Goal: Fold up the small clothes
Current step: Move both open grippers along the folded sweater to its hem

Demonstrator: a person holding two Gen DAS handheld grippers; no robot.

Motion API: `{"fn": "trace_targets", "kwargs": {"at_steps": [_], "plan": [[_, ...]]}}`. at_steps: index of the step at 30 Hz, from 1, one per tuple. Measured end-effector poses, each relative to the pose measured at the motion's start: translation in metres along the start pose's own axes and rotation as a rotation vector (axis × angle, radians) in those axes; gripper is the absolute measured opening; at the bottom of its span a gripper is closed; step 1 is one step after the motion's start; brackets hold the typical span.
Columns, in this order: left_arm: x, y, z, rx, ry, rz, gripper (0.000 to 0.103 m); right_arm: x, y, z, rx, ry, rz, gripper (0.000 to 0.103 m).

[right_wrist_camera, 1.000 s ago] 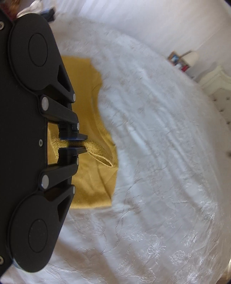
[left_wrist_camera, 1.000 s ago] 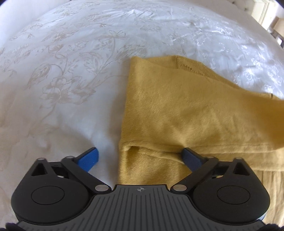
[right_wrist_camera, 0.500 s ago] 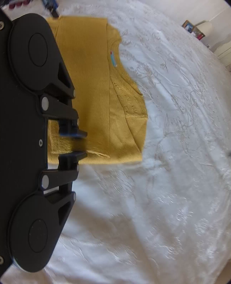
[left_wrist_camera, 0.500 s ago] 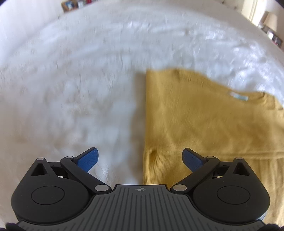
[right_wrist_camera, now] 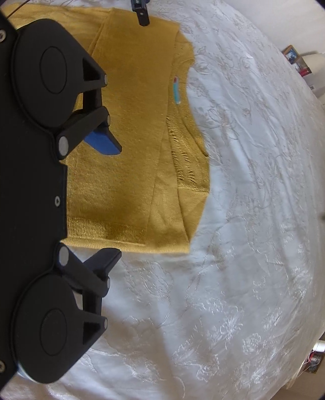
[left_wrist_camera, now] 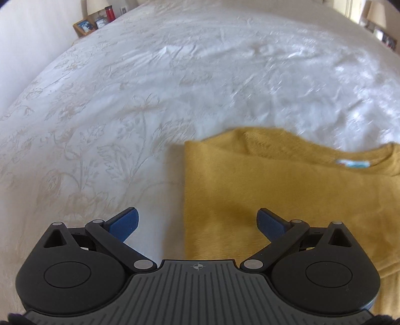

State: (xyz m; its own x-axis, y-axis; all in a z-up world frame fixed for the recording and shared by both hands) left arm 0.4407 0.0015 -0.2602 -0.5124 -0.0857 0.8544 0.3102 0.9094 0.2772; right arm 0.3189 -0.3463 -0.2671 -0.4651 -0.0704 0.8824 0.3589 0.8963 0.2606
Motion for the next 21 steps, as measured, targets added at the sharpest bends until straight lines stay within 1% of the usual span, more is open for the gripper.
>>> {"fn": "trace_targets", "kwargs": {"at_steps": [2, 5, 6, 8, 9, 11, 12, 13, 14, 15, 18, 21], "plan": [[-0.014, 0.007, 0.01, 0.003, 0.05, -0.009, 0.103, -0.004, 0.003, 0.0, 0.022, 0.005, -0.001, 0.086], [-0.023, 0.018, 0.019, 0.09, 0.06, 0.061, 0.103, -0.011, 0.006, -0.003, 0.061, 0.012, 0.002, 0.089], [-0.023, 0.022, 0.02, 0.11, 0.062, 0.068, 0.103, -0.013, 0.006, -0.004, 0.072, 0.013, 0.004, 0.089], [-0.023, 0.026, 0.02, 0.11, 0.062, 0.053, 0.103, -0.019, 0.002, -0.008, 0.086, 0.015, 0.018, 0.089], [-0.022, 0.027, 0.021, 0.111, 0.061, 0.048, 0.103, -0.023, -0.002, -0.01, 0.085, 0.016, 0.033, 0.089], [-0.022, 0.03, 0.024, 0.131, 0.061, 0.043, 0.103, -0.032, -0.019, -0.014, 0.069, 0.029, 0.095, 0.089], [-0.022, 0.032, 0.025, 0.146, 0.061, 0.041, 0.103, -0.037, -0.029, -0.016, 0.052, 0.037, 0.125, 0.089], [-0.022, 0.035, 0.025, 0.16, 0.062, 0.038, 0.103, -0.039, -0.038, -0.018, 0.025, 0.042, 0.136, 0.091], [-0.022, 0.038, 0.026, 0.172, 0.065, 0.032, 0.103, -0.04, -0.045, -0.019, -0.007, 0.046, 0.136, 0.095], [-0.022, 0.04, 0.025, 0.184, 0.069, 0.024, 0.103, -0.038, -0.05, -0.021, -0.032, 0.044, 0.136, 0.096], [-0.017, 0.046, 0.026, 0.216, 0.075, 0.006, 0.103, -0.025, -0.057, -0.024, -0.058, 0.017, 0.126, 0.096], [-0.004, 0.054, 0.033, 0.256, 0.075, -0.007, 0.103, -0.01, -0.057, -0.019, -0.089, 0.008, 0.082, 0.096]]}}
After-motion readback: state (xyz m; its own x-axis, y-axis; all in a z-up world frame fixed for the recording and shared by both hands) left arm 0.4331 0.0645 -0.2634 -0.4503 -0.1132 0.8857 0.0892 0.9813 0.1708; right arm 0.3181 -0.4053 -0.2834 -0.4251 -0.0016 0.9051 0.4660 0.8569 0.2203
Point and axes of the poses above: each gripper's, at about its wrist camera, not at the fingertips, and x roughly against the way its jaws point, y to its left, z to its underside, the point moved 9 cm from there along -x, roughly the way its jaws point, and after that the axes turned 15 degrees about -x, right-handed, at the moved point
